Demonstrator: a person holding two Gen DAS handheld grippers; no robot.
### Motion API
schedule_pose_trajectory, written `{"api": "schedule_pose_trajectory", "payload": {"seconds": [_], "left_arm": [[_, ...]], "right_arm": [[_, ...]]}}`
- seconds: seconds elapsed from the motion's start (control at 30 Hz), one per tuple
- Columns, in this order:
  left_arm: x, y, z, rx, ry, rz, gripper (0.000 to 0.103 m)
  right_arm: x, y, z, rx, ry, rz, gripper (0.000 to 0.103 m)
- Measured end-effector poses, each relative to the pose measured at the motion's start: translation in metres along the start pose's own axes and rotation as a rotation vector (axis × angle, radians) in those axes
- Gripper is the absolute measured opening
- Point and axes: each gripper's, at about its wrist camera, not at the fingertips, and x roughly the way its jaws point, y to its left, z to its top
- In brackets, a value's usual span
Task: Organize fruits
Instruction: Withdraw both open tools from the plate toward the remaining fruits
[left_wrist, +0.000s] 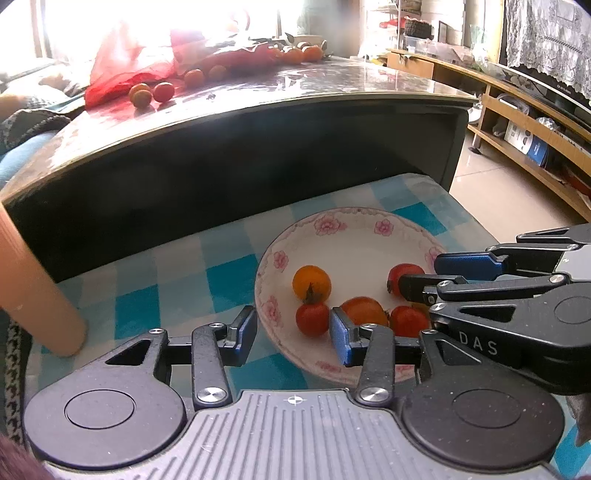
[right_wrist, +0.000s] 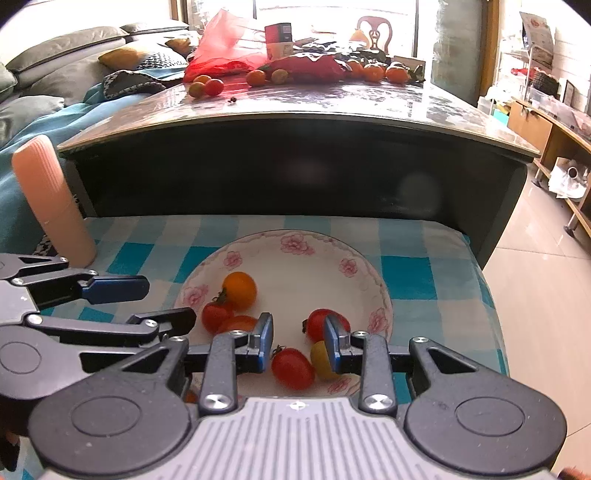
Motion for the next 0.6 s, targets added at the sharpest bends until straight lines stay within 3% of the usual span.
{"api": "schedule_pose_trajectory", "payload": {"seconds": [0.6], "left_arm": [[-0.041,0.002,-0.025,-0.015,0.010,0.001,0.053]], "right_arm": [[-0.033,0.024,-0.020,-0.012,0.033,0.032,0.044]]}}
